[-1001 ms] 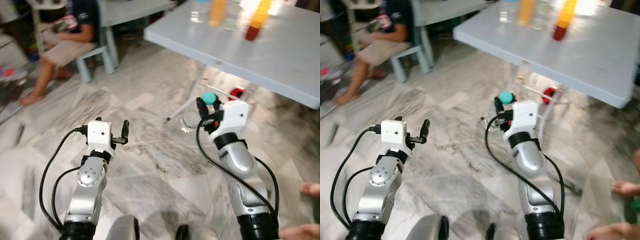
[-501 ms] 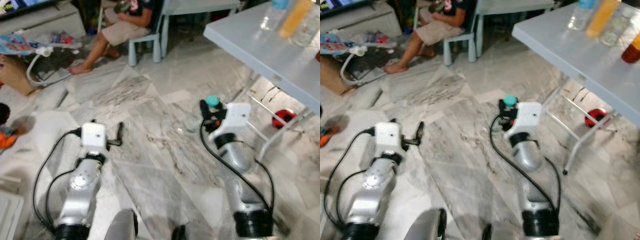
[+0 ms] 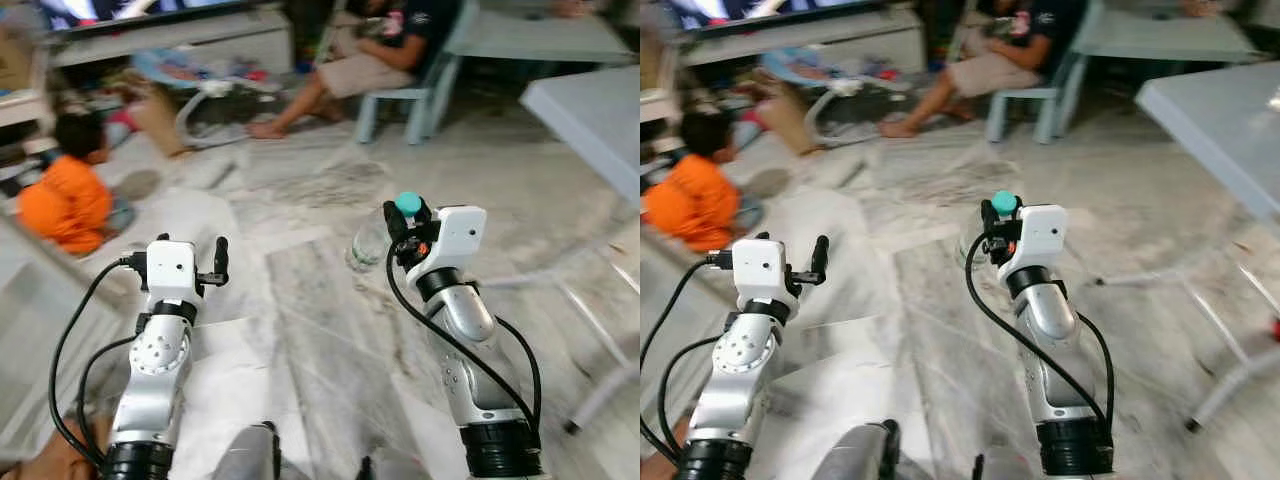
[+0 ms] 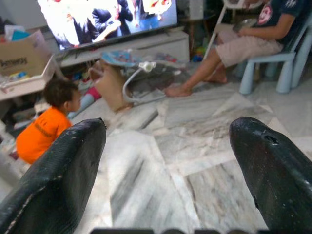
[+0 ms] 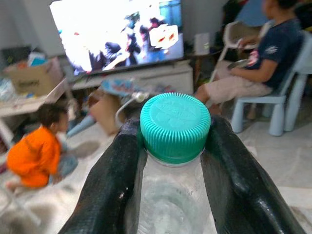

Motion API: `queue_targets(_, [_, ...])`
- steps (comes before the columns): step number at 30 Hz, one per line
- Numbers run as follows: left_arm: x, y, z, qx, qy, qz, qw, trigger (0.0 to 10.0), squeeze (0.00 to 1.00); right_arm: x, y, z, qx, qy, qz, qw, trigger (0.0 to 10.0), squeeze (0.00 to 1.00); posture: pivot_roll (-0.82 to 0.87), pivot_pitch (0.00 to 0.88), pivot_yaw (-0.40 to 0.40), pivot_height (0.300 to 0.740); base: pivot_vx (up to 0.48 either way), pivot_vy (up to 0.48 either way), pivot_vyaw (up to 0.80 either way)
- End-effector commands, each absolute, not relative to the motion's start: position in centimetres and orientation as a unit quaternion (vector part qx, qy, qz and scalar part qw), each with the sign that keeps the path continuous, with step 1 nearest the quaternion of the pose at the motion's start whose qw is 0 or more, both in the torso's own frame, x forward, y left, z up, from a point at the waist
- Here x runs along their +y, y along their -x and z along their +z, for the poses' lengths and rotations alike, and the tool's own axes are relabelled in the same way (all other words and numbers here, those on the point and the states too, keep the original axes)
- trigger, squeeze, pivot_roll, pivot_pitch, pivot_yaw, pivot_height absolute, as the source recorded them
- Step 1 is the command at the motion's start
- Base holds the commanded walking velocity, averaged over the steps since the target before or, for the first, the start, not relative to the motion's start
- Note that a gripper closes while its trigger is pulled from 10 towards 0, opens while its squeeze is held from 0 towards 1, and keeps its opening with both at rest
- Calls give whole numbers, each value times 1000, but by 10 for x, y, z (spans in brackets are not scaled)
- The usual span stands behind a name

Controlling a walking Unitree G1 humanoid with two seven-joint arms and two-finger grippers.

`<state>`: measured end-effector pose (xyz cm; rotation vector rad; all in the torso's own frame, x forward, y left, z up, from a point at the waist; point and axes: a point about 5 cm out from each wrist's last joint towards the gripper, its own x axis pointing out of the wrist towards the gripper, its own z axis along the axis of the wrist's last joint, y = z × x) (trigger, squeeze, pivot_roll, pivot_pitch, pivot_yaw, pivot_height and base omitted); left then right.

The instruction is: Restocking fridge

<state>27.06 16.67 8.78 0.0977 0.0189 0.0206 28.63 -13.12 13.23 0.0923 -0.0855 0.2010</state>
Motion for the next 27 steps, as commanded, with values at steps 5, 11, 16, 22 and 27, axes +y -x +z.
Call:
queue_targets(5, [177,-268,86,12,-50,29,998,10000,0,-134,-287,134,-53,-44,94,993,10000,0,-33,41,-36,740,0,0,800])
queue_targets(11, [174,-271,88,2,-45,31,999,10000,0,-137,-289,126,-47,-14,105,993,10000,0,-14,10,-52,740,0,0,800])
queue_targets(16, [176,-268,88,-2,-46,25,999,10000,0,-147,-285,105,-15,-15,81,997,10000,0,0,0,-44,740,0,0,800])
queue_targets(22, [181,-265,88,-3,-48,17,999,10000,0,-149,-283,104,-20,5,89,996,10000,0,-15,1,-27,740,0,0,800])
queue_targets(27, [180,-272,95,-13,-47,16,999,10000,0,-153,-287,110,-33,13,84,996,10000,0,-21,8,-5,740,0,0,800])
